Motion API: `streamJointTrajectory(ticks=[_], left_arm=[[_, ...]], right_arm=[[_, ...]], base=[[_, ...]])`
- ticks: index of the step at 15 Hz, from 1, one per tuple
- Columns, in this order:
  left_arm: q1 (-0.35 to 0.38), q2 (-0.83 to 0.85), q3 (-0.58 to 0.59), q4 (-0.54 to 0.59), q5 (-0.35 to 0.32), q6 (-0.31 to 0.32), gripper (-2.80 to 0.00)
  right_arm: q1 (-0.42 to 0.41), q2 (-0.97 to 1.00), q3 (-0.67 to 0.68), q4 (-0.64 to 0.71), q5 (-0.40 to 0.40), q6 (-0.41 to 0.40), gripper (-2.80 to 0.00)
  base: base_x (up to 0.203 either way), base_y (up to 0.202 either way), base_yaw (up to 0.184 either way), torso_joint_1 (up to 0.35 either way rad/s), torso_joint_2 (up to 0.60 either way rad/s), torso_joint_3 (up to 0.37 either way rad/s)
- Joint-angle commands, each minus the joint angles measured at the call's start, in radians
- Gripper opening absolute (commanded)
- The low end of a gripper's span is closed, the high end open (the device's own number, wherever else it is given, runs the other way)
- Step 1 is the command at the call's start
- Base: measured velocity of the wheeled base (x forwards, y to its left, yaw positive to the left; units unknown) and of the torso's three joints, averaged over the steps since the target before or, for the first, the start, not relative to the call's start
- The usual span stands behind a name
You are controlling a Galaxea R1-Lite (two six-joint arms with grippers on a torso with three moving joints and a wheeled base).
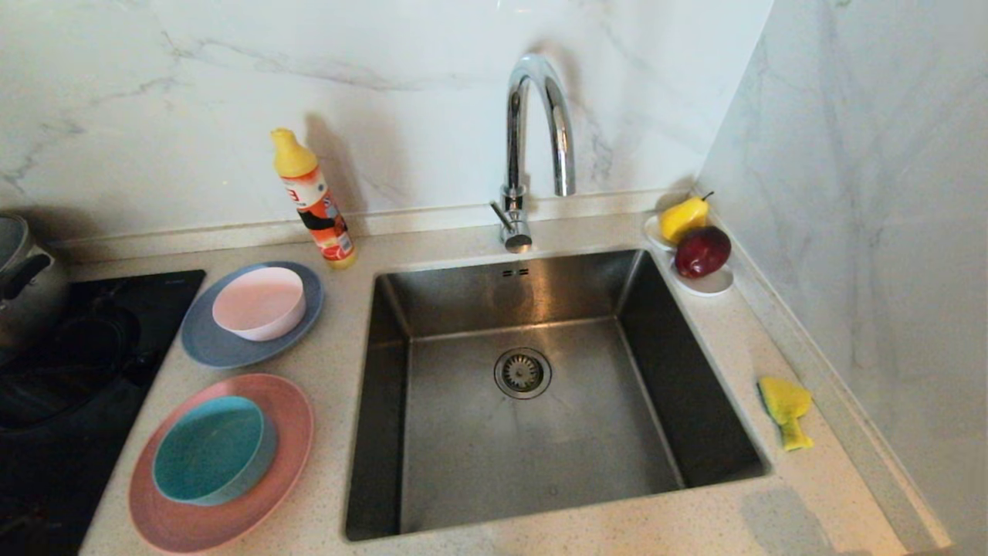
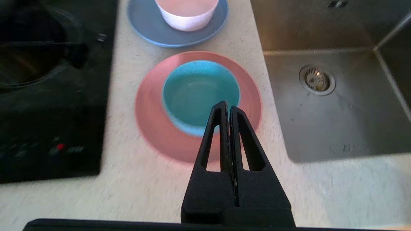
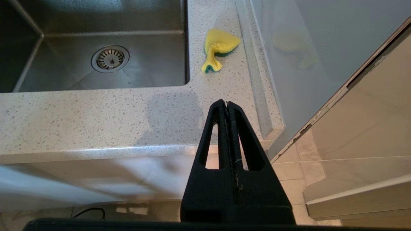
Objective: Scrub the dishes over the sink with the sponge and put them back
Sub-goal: Grab the dish soap
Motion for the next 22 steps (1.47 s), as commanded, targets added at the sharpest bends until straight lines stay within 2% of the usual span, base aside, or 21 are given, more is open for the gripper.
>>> streamJointTrajectory(ticks=[1, 6, 7, 10, 13, 16, 20, 22], left_arm=[[-0.001, 0.284, -0.012, -0.087, -0.003, -0.003, -2.8], [-0.003, 0.918, -0.1, -0.513, 0.003, -0.026, -2.8], [-0.007, 1.021, -0.131, -0.605, 0.02, -0.029, 0.0], [-0.037, 1.208, -0.264, -0.815, 0.074, -0.036, 0.0], [-0.075, 1.239, -0.334, -0.849, 0.094, -0.038, 0.0], [-0.077, 1.306, -0.379, -0.878, 0.106, -0.038, 0.0], [-0.079, 1.415, -0.426, -1.044, 0.161, -0.038, 0.0], [-0.078, 1.445, -0.469, -1.072, 0.177, -0.038, 0.0]], right_arm=[[0.0, 0.0, 0.0, 0.0, 0.0, -0.001, -2.8], [0.0, 0.0, 0.0, 0.0, 0.0, -0.001, -2.8], [0.0, 0.0, 0.0, 0.0, 0.0, -0.001, -2.8], [0.0, -0.001, 0.0, 0.0, 0.0, -0.001, -2.8], [0.0, 0.001, 0.0, 0.0, 0.0, -0.001, -2.8], [0.0, -0.001, 0.0, 0.0, 0.0, -0.001, -2.8], [0.0, 0.0, 0.0, 0.0, 0.0, -0.001, -2.8], [0.0, 0.0, 0.0, 0.0, 0.0, -0.001, -2.8]], base=[[0.0, 0.0, 0.0, 0.0, 0.0, 0.0], [0.0, 0.0, 0.0, 0.0, 0.0, 0.0], [0.0, 0.0, 0.0, 0.0, 0.0, 0.0], [0.0, 0.0, 0.0, 0.0, 0.0, 0.0], [0.0, 0.0, 0.0, 0.0, 0.0, 0.0], [0.0, 0.0, 0.0, 0.0, 0.0, 0.0], [0.0, 0.0, 0.0, 0.0, 0.0, 0.0], [0.0, 0.0, 0.0, 0.0, 0.0, 0.0]])
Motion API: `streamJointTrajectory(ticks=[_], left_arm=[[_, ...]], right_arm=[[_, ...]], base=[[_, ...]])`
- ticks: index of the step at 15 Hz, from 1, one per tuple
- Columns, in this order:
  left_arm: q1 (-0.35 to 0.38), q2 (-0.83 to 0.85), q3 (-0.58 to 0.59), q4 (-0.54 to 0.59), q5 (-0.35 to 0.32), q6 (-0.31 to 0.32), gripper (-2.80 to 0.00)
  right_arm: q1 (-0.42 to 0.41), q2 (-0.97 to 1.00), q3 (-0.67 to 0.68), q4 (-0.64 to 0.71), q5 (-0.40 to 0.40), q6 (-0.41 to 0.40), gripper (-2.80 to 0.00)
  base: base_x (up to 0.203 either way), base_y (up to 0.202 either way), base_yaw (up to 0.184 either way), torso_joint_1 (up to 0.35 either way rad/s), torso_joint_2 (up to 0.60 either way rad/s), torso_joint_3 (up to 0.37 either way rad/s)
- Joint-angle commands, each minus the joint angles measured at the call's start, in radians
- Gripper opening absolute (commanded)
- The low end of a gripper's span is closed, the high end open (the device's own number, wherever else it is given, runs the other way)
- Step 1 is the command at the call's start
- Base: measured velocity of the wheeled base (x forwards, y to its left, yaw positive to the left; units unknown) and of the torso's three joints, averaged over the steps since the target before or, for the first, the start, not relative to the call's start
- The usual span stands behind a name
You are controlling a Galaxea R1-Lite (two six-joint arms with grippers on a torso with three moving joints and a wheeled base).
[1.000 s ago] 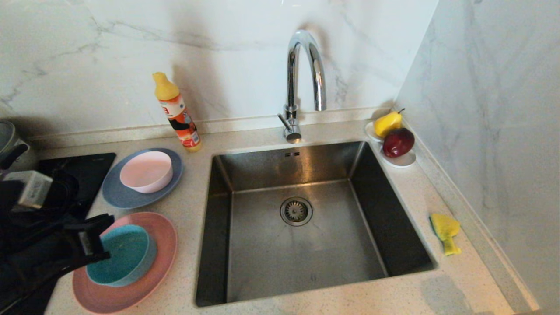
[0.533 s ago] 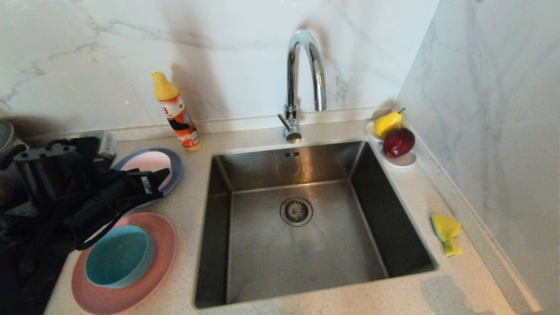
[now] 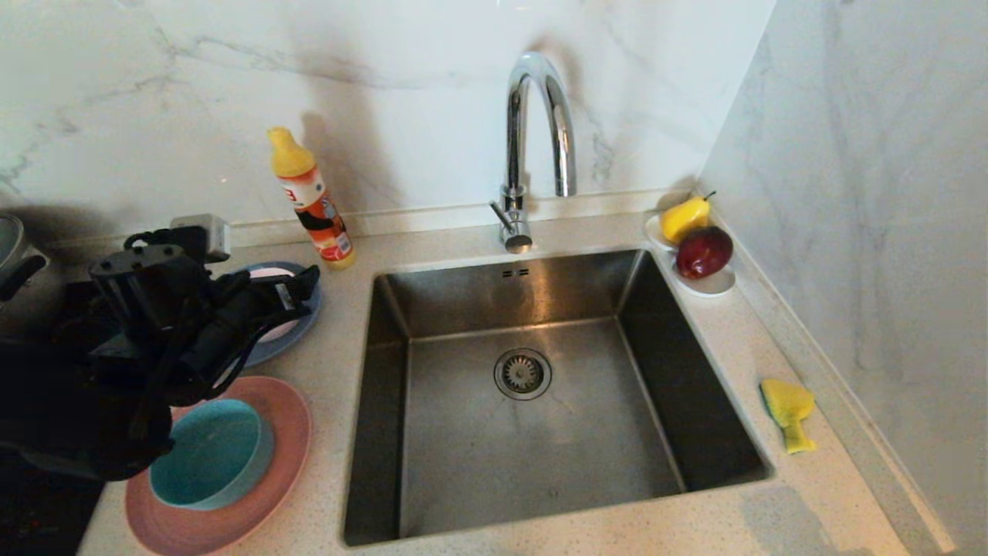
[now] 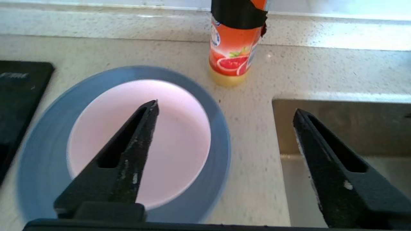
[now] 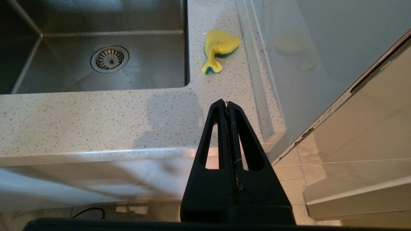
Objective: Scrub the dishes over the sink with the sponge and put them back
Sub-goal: Grab the dish soap
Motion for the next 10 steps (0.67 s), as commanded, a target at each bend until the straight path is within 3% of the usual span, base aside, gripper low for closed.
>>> streamJointTrajectory(ticks=[1, 10], left_arm=[[0.0, 0.041, -0.029, -0.009, 0.002, 0.0, 0.0], [-0.003, 0.202, -0.258, -0.035, 0.005, -0.006, 0.0]], right_arm=[[0.0, -0.001, 0.0, 0.0, 0.0, 0.0, -2.8], [0.0, 0.001, 0.0, 0.0, 0.0, 0.0, -2.8]], base=[[0.0, 0.0, 0.0, 0.0, 0.0, 0.0], [0.0, 0.0, 0.0, 0.0, 0.0, 0.0]])
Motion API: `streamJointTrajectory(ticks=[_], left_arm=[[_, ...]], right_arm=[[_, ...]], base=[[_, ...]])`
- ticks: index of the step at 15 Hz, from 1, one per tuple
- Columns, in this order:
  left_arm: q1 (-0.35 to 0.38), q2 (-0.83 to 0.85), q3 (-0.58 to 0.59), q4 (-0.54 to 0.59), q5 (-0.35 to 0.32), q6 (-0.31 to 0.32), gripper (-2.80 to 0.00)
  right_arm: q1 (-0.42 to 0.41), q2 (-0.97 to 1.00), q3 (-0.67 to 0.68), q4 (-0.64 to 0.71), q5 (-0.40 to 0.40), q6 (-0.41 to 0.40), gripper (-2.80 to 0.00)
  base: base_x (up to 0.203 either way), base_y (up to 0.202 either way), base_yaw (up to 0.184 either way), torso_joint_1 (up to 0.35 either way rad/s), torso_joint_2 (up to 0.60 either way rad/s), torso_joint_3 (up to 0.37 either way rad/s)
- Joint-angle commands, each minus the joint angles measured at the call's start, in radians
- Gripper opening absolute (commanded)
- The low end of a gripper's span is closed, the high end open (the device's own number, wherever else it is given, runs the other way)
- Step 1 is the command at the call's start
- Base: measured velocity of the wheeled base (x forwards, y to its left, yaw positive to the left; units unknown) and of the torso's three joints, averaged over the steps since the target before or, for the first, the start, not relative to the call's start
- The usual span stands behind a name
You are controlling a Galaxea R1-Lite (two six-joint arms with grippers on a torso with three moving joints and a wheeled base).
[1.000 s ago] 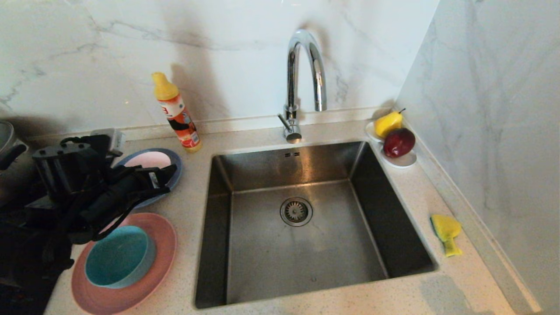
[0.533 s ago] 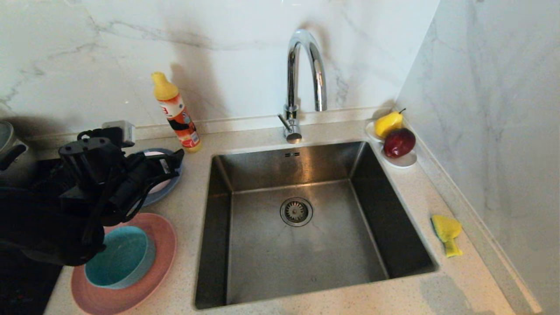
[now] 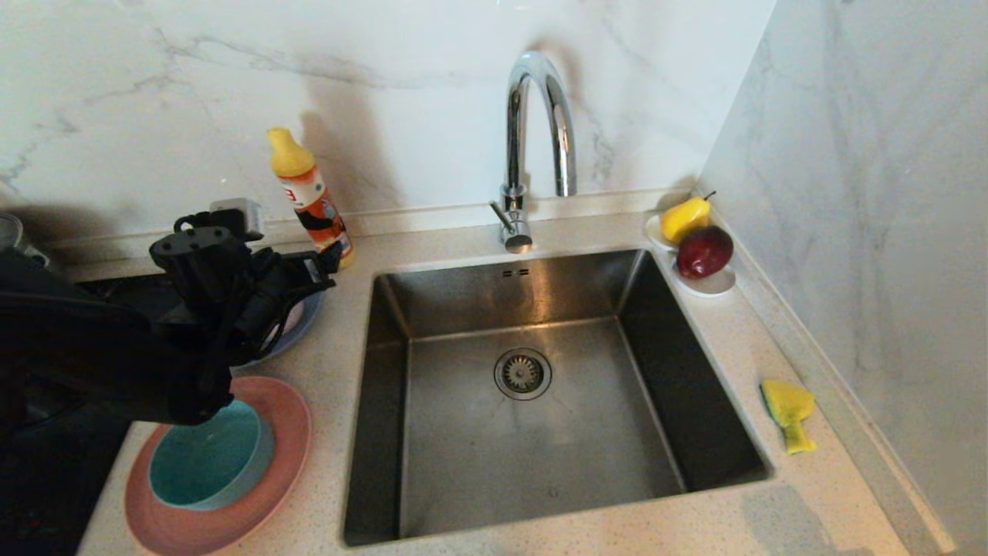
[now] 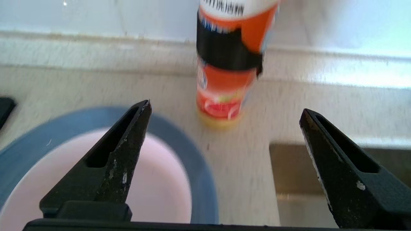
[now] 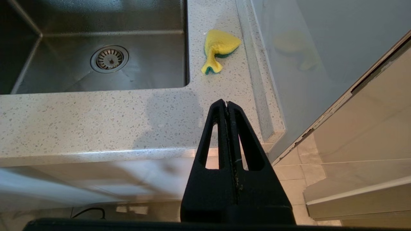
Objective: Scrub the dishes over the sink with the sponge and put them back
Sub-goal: Grab the dish soap
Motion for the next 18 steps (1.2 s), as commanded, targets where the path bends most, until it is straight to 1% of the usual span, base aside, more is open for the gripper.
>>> streamJointTrajectory(ticks=[1, 8, 14, 18], left_arm=[[-0.001, 0.043, -0.046, -0.007, 0.005, -0.001, 0.0], [-0.007, 0.155, -0.219, -0.003, 0.036, 0.001, 0.0], [-0.017, 0.219, -0.297, -0.004, 0.037, 0.001, 0.0], [-0.024, 0.241, -0.351, -0.005, 0.056, 0.003, 0.0]], right_arm=[[0.0, 0.001, 0.0, 0.0, 0.0, 0.0, -2.8], [0.0, -0.001, 0.0, 0.0, 0.0, 0.0, -2.8], [0.0, -0.001, 0.0, 0.0, 0.0, 0.0, -2.8], [0.0, 0.0, 0.0, 0.0, 0.0, 0.0, -2.8]], base=[[0.0, 0.0, 0.0, 0.0, 0.0, 0.0], [0.0, 0.0, 0.0, 0.0, 0.0, 0.0], [0.0, 0.0, 0.0, 0.0, 0.0, 0.0], [0.0, 0.0, 0.0, 0.0, 0.0, 0.0]])
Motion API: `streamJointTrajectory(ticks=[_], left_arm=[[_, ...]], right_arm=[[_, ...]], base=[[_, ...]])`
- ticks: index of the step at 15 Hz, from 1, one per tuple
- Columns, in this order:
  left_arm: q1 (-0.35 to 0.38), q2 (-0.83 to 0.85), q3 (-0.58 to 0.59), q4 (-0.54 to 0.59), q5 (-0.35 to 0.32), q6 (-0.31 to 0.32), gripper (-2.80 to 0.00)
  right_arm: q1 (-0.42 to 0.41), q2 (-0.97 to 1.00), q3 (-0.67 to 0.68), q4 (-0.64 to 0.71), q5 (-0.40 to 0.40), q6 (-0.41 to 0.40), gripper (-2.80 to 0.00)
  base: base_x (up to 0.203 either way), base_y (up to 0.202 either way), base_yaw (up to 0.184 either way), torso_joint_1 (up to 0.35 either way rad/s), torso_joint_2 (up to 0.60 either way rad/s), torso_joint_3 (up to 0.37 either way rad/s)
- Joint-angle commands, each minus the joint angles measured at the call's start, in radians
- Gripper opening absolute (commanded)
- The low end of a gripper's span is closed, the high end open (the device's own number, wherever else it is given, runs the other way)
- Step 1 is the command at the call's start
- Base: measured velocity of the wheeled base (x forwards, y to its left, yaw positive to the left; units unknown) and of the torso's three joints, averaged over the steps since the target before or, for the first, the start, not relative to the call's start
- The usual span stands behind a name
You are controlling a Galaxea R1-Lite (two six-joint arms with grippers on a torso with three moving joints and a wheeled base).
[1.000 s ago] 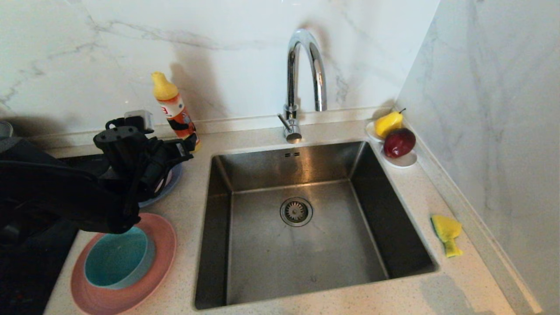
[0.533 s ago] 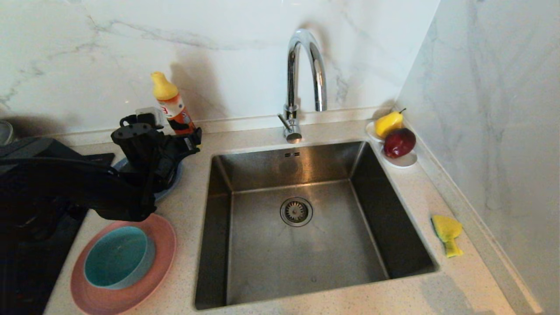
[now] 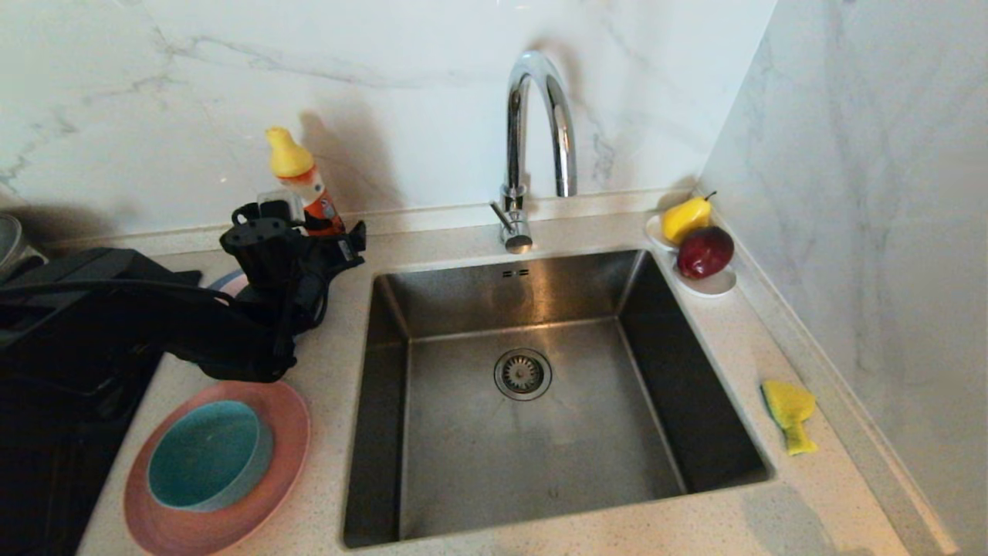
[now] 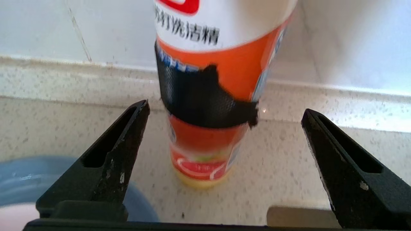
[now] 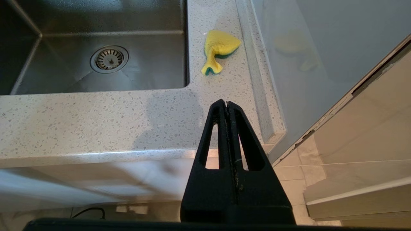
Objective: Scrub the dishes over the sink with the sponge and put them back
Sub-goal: Grab the dish soap
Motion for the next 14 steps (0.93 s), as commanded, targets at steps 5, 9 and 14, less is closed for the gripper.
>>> streamJointTrajectory(ticks=[5, 9, 14], left_arm=[[-0.001, 0.038, -0.075, 0.003, 0.003, 0.005, 0.0], [-0.001, 0.06, -0.124, 0.019, 0.003, 0.006, 0.0], [-0.001, 0.064, -0.156, 0.035, 0.003, 0.006, 0.0]], right_arm=[[0.0, 0.001, 0.0, 0.0, 0.0, 0.0, -2.8], [0.0, 0.001, 0.0, 0.0, 0.0, 0.0, -2.8], [0.0, 0.0, 0.0, 0.0, 0.0, 0.0, -2.8]], base=[[0.0, 0.0, 0.0, 0.0, 0.0, 0.0], [0.0, 0.0, 0.0, 0.0, 0.0, 0.0], [0.0, 0.0, 0.0, 0.0, 0.0, 0.0]])
